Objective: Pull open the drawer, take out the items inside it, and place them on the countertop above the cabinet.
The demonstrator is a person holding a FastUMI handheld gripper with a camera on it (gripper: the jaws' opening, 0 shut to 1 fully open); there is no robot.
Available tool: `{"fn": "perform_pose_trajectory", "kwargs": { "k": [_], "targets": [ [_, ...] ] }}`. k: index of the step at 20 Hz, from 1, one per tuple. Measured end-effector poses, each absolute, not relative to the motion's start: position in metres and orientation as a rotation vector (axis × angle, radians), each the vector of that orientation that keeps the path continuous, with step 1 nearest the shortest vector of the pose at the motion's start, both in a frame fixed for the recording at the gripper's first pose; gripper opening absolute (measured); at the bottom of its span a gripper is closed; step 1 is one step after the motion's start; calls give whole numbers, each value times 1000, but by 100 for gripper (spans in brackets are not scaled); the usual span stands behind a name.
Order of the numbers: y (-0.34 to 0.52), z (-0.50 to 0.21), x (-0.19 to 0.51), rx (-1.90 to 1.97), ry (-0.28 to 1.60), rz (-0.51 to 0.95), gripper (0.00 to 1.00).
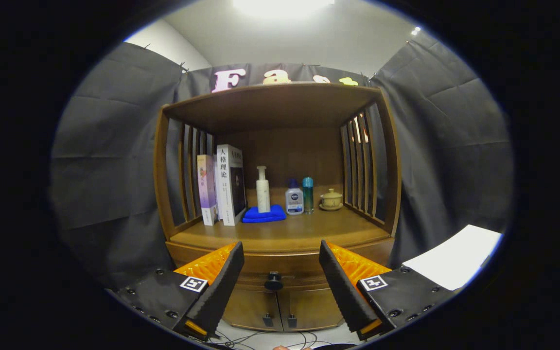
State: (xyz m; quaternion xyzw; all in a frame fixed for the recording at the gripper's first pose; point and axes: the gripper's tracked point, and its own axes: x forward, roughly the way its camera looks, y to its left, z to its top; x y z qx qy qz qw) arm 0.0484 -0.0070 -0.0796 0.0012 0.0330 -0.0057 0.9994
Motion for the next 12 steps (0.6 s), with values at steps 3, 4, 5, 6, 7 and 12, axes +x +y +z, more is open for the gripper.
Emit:
{"fn": "perform_pose_trajectory", "kwargs": {
  "k": [3, 4, 5, 6, 7, 12],
  "targets": [
    [-4, -98, 71, 46, 89, 7, 98],
    [-6, -108, 79, 55, 104, 5, 98],
    [-9, -117, 87, 60, 117, -4, 98],
    [-10, -128, 90, 65, 132, -5, 98],
    [-12, -139, 99, 68, 149, -4, 98],
    [-5, -185, 126, 33, 230, 9, 98]
  ]
}}
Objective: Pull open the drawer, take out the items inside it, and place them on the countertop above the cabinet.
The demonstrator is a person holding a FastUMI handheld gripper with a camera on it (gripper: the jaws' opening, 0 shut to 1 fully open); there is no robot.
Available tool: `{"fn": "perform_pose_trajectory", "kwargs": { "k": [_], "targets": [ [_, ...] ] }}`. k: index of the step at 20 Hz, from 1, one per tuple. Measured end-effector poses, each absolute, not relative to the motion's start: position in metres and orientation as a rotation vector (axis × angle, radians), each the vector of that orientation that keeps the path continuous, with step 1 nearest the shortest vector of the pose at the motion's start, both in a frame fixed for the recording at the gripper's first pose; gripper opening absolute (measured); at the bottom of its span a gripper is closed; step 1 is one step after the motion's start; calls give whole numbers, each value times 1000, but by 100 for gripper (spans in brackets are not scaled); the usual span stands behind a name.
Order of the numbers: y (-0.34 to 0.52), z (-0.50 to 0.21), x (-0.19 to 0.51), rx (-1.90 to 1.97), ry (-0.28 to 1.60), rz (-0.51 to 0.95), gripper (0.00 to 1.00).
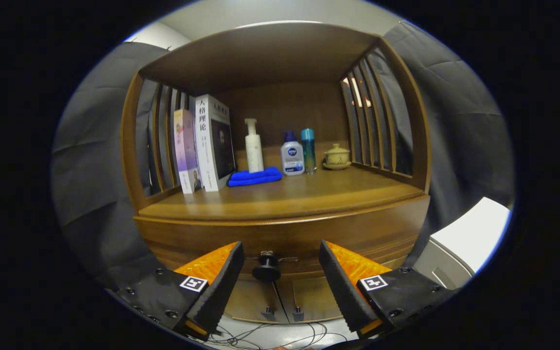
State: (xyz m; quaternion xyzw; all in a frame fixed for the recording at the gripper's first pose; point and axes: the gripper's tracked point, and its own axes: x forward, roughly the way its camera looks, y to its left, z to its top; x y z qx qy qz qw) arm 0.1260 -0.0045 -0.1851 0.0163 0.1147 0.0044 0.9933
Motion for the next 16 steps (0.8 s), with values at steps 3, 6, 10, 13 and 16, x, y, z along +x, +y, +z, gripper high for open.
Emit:
{"fn": "perform_pose_trajectory", "kwargs": {
  "k": [3, 6, 10, 13, 16],
  "targets": [
    [2, -208, 137, -9, 265, 14, 98],
    [3, -228, 147, -4, 301, 8, 98],
    [0, -239, 156, -19, 312, -11, 98],
    [2, -248, 160, -16, 333, -6, 96],
    [8, -249, 164, -30, 329, 19, 82]
  ]
}}
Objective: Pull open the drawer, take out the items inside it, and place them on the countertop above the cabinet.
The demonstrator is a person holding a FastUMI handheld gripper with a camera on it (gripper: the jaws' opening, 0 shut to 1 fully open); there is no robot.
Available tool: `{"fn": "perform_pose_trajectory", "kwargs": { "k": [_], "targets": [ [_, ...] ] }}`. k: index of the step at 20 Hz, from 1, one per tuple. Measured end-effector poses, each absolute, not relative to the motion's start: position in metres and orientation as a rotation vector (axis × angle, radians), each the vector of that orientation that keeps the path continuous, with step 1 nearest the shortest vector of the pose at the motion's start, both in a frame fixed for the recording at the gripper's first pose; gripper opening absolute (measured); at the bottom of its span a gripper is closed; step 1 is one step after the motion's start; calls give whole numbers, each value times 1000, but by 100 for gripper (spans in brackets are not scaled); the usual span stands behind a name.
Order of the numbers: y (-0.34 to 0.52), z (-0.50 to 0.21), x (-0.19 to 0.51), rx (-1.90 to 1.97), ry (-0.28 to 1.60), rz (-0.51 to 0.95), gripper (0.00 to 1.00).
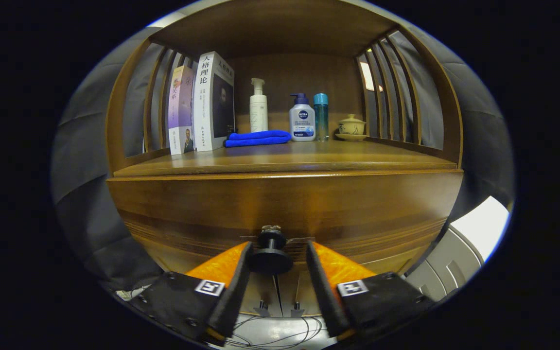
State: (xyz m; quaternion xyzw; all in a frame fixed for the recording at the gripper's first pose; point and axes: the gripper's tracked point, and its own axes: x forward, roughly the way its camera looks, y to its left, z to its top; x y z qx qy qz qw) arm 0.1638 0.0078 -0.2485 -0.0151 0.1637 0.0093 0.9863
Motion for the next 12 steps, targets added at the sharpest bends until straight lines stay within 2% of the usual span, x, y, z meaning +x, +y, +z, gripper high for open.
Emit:
{"fn": "perform_pose_trajectory", "kwargs": {
  "k": [7, 8, 12],
  "targets": [
    [12, -248, 160, 43, 365, 24, 40],
    [12, -250, 162, 45, 369, 25, 28],
    [12, -251, 163, 15, 370, 28, 28]
  ]
}}
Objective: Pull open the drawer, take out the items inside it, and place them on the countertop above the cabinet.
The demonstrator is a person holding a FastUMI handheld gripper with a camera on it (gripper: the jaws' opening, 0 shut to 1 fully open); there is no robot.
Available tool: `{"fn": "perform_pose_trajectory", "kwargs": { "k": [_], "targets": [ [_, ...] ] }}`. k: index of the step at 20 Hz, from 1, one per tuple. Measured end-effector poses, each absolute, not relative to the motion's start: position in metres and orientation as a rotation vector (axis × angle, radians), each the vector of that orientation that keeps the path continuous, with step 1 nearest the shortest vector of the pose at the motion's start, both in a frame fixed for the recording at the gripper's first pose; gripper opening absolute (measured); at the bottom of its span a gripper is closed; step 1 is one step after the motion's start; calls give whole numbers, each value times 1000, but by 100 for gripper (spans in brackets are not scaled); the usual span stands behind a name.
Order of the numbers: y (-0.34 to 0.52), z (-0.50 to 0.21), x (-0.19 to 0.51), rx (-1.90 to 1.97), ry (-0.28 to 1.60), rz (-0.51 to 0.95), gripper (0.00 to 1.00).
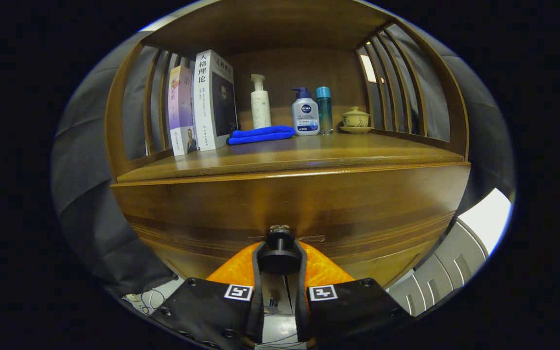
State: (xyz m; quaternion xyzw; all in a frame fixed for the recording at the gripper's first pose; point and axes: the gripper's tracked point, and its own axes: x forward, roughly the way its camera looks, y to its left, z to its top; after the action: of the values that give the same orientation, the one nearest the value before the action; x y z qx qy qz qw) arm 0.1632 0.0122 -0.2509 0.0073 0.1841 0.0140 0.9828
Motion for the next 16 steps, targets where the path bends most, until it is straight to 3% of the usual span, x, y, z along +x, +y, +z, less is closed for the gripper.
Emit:
{"fn": "perform_pose_trajectory", "kwargs": {
  "k": [16],
  "targets": [
    [12, -251, 102, -20, 349, 66, 28]
  ]
}}
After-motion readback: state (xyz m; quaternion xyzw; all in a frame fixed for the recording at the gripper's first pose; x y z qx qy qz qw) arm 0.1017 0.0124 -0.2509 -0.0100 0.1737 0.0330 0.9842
